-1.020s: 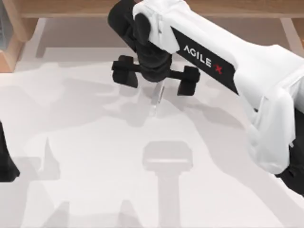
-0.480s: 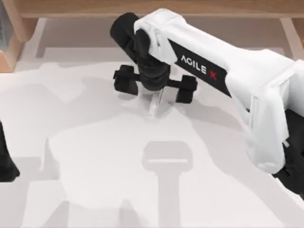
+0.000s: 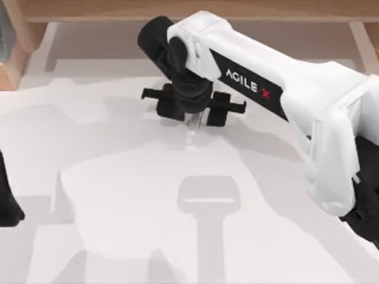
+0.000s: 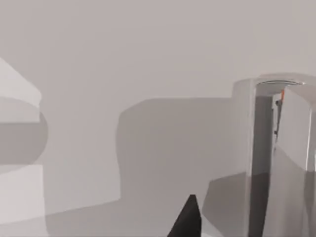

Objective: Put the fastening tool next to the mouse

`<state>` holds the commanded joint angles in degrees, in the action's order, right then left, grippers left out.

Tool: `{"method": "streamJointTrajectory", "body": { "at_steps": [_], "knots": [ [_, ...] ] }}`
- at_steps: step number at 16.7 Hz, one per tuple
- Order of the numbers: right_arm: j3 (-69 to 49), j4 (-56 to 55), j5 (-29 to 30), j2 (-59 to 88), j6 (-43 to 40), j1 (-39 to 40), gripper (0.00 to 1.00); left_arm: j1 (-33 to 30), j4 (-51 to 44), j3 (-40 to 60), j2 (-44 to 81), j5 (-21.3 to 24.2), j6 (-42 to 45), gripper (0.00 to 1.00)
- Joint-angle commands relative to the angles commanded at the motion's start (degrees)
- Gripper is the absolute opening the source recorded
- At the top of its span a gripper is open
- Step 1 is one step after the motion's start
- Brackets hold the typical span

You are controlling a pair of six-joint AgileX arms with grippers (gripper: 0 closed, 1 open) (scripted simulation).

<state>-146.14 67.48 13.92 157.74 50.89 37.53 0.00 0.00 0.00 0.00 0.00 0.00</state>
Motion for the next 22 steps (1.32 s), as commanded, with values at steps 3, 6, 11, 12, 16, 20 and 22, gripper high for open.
{"method": "streamJointTrajectory", "body": {
  "at_steps": [3, 6, 11, 12, 16, 20, 22],
  "knots": [
    [0.0, 0.0, 0.0, 0.0, 0.0, 0.0, 0.10, 0.0, 0.0, 0.0, 0.0, 0.0, 0.0, 1.00],
    [0.0, 0.0, 0.0, 0.0, 0.0, 0.0, 0.00, 0.0, 0.0, 0.0, 0.0, 0.0, 0.0, 1.00],
    [0.0, 0.0, 0.0, 0.0, 0.0, 0.0, 0.00, 0.0, 0.0, 0.0, 0.0, 0.0, 0.0, 1.00],
    [0.0, 0.0, 0.0, 0.0, 0.0, 0.0, 0.00, 0.0, 0.0, 0.0, 0.0, 0.0, 0.0, 1.00],
    [-2.2, 1.8, 0.1, 1.0, 0.2, 0.1, 0.00, 0.0, 0.0, 0.0, 0.0, 0.0, 0.0, 1.00],
    [-9.5, 7.7, 0.1, 3.3, 0.3, 0.1, 0.00, 0.0, 0.0, 0.0, 0.0, 0.0, 0.0, 1.00],
    [-12.9, 9.7, 0.1, 3.7, 0.1, 0.1, 0.00, 0.0, 0.0, 0.0, 0.0, 0.0, 0.0, 1.00]
  ]
}}
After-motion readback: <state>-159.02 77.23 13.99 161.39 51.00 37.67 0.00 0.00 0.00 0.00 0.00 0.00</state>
